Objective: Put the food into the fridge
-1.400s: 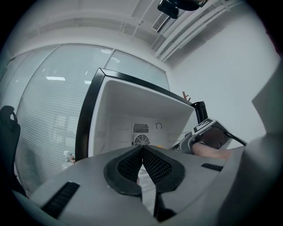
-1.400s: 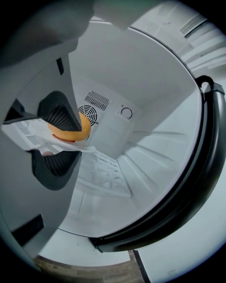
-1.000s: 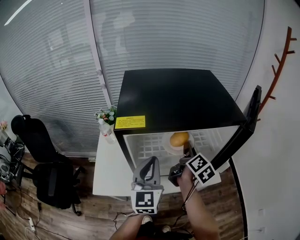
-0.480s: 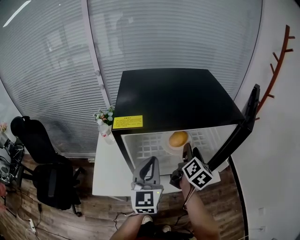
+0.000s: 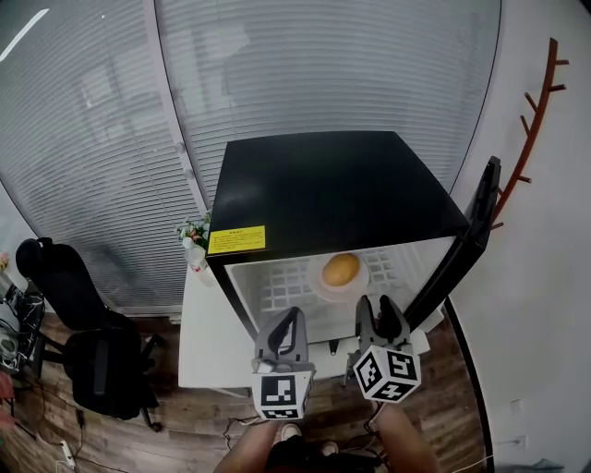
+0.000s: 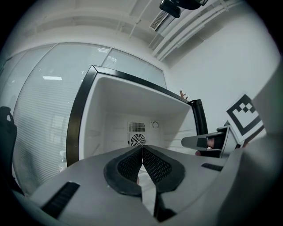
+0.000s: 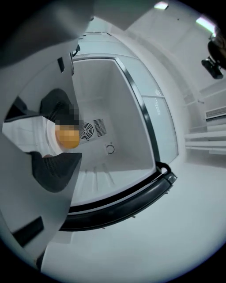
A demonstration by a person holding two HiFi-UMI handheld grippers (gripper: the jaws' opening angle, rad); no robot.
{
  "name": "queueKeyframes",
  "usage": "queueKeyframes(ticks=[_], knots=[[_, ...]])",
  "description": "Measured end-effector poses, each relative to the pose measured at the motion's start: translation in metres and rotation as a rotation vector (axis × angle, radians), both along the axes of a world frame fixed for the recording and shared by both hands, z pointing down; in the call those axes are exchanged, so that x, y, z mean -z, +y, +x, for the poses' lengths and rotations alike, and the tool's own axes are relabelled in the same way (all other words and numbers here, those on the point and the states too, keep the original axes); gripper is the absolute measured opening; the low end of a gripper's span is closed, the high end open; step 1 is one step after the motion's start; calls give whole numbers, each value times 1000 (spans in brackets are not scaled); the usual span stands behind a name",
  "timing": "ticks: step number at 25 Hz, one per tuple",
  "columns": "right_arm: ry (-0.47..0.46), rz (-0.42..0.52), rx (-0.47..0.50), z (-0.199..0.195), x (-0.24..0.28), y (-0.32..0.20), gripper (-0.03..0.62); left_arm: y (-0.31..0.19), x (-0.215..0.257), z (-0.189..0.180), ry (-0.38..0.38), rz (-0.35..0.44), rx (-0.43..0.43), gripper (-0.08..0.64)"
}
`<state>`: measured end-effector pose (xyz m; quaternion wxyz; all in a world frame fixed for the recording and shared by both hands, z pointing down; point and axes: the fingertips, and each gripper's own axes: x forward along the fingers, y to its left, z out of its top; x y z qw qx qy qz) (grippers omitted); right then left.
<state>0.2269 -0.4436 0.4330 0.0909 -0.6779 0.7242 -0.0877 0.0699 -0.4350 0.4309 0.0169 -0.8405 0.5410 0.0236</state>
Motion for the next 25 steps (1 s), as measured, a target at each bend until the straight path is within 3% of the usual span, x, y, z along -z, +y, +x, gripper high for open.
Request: queueKeyframes(ticks=[6, 12, 25], knots=[[99, 54, 12, -5, 13, 24, 121, 8, 0, 4, -8, 9, -15, 26], [109, 65, 12, -5, 14, 37, 49, 16, 3, 9, -2, 19, -27, 26], [158, 93, 66, -21, 18, 45, 26, 25, 10, 12, -20, 50, -39, 26]])
